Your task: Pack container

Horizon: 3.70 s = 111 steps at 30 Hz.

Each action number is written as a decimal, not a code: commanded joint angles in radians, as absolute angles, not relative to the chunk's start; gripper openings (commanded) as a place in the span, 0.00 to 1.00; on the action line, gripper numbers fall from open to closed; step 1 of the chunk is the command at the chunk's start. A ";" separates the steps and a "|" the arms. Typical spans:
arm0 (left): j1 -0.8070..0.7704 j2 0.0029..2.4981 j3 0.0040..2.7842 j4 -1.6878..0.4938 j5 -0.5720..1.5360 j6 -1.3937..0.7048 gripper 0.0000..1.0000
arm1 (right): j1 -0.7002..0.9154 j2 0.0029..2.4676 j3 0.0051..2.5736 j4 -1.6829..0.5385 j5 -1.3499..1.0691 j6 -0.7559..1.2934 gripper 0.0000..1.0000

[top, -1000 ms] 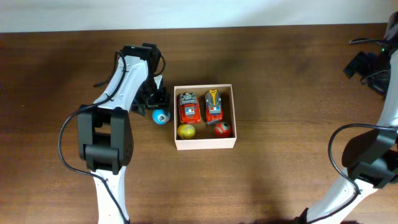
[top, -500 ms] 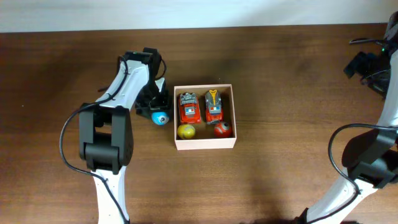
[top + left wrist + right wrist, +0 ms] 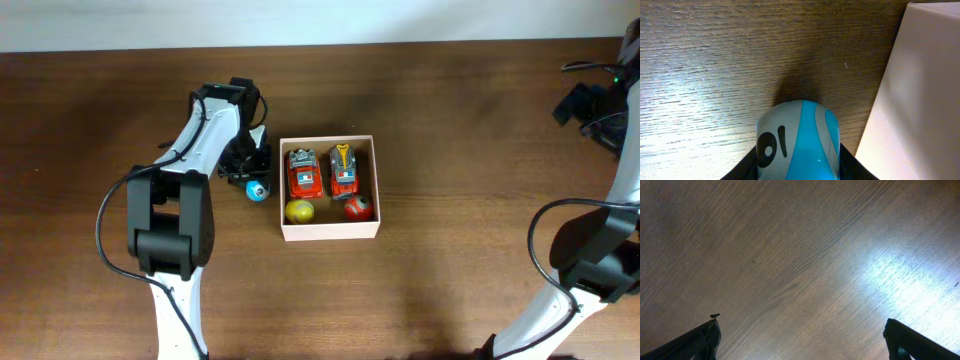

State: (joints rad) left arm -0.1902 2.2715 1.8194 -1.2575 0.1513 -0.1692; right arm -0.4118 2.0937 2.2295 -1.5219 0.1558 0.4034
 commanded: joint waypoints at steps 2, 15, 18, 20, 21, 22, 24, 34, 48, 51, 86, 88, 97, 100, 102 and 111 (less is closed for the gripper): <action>-0.187 2.278 1.838 -1.264 0.143 -0.167 0.33 | -0.413 2.066 2.248 -1.523 0.158 0.400 0.99; -0.187 2.278 2.267 -1.520 0.147 -0.025 0.34 | -0.413 2.066 2.248 -1.523 0.158 0.400 0.99; -0.187 2.278 2.368 -1.575 0.198 0.029 0.34 | -0.413 2.066 2.248 -1.523 0.158 0.400 0.99; -0.188 2.278 2.425 -1.599 0.258 0.070 0.34 | -0.413 2.066 2.248 -1.523 0.158 0.400 0.99; -0.190 2.278 2.450 -1.610 0.298 0.095 0.34 | -0.413 2.066 2.248 -1.523 0.158 0.400 0.99; -0.193 2.278 2.467 -1.618 0.333 0.115 0.34 | -0.413 2.066 2.248 -1.523 0.158 0.400 0.99; -0.205 2.278 2.482 -1.633 0.377 0.148 0.34 | -0.413 2.066 2.248 -1.523 0.158 0.400 0.99; -0.364 2.278 2.479 -1.688 0.367 0.306 0.34 | -0.413 2.066 2.248 -1.523 0.158 0.400 0.99; -0.500 2.278 2.266 -1.687 0.179 0.324 0.35 | -0.413 2.066 2.248 -1.523 0.158 0.400 0.99; -0.500 2.278 2.232 -1.674 0.181 0.324 0.34 | -0.413 2.066 2.248 -1.523 0.158 0.400 0.99; -0.550 2.278 2.225 -1.657 0.193 0.332 0.76 | -0.413 2.066 2.248 -1.523 0.158 0.400 0.99; -0.549 2.278 2.231 -1.662 0.193 0.335 0.76 | -0.413 2.066 2.248 -1.523 0.158 0.400 0.99; -0.540 2.261 2.334 -1.688 0.138 0.320 0.76 | -0.413 2.066 2.248 -1.523 0.158 0.400 0.99; -0.521 2.238 2.375 -1.688 0.111 0.280 0.76 | -0.413 2.066 2.248 -1.523 0.158 0.400 0.99; -0.502 2.216 2.401 -1.687 0.110 0.257 0.78 | -0.413 2.066 2.248 -1.523 0.158 0.400 0.99; -0.357 2.080 2.466 -1.621 0.107 0.111 0.85 | -0.413 2.066 2.248 -1.523 0.158 0.400 0.98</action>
